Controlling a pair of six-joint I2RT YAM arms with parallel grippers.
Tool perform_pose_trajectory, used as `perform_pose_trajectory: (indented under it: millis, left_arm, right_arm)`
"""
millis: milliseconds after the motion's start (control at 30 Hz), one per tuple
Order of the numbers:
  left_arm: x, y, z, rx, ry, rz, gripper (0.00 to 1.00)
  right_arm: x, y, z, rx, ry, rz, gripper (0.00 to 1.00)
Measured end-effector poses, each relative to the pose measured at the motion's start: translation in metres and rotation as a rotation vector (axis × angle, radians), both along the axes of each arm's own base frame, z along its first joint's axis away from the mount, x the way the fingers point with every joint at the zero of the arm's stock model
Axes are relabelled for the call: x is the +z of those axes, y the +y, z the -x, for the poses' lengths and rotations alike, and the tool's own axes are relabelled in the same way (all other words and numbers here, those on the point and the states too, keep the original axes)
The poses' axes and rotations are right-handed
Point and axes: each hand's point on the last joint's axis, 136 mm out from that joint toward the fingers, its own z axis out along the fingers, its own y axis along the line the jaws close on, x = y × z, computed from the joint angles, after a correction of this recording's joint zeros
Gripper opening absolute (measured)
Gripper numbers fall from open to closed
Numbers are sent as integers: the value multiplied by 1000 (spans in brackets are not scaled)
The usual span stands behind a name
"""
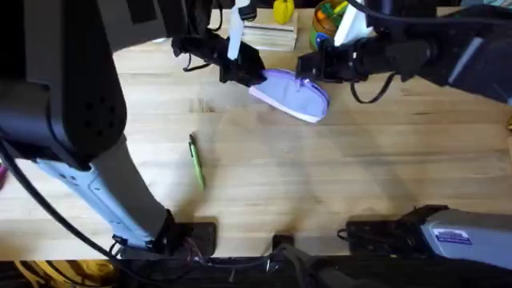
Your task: Unzip the bag, pick up the pens from the table one at a time and place them inside, then zip the bag closed.
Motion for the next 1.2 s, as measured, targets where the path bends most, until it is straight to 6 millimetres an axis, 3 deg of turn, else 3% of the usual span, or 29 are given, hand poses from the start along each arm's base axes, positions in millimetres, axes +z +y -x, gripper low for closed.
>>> perform_pose_trajectory:
  millis: [167, 200, 367, 467, 533, 600, 633, 733, 767, 1000, 1200]
  left_arm:
    - [0, 0, 0, 0, 0, 0, 42]
    - [0, 0, 0, 0, 0, -1, 42]
    - [-1, 2, -1, 5, 0, -11, 42]
    - [-2, 6, -3, 17, -3, -14, 42]
    - [-2, 6, -3, 17, -2, -14, 42]
    - [-2, 6, -3, 17, -1, -13, 42]
    - [-1, 5, -2, 15, 2, -9, 42]
    - [-1, 4, -2, 12, 2, -7, 42]
    - [-1, 4, -2, 11, 3, -7, 42]
    - [-1, 4, -1, 11, 3, -7, 42]
    - [-1, 4, -1, 10, 3, -7, 42]
  right_arm:
    - [-6, 31, -23, 62, 28, -6, 29]
    - [-8, 52, -37, 99, 33, -9, 29]
    - [-11, 94, -57, 167, 21, -19, 29]
    - [-11, 98, -61, 173, 13, -27, 31]
    - [-10, 98, -61, 176, 12, -27, 96]
    - [-11, 95, -61, 181, 8, -19, 212]
    - [-13, 88, -62, 199, 4, 6, 413]
    - [-12, 79, -59, 238, -2, 45, 626]
    - [-5, 64, -52, 278, -18, 96, 962]
    - [45, 19, -46, 278, -143, 204, 997]
    - [75, -8, -33, 268, -206, 269, 997]
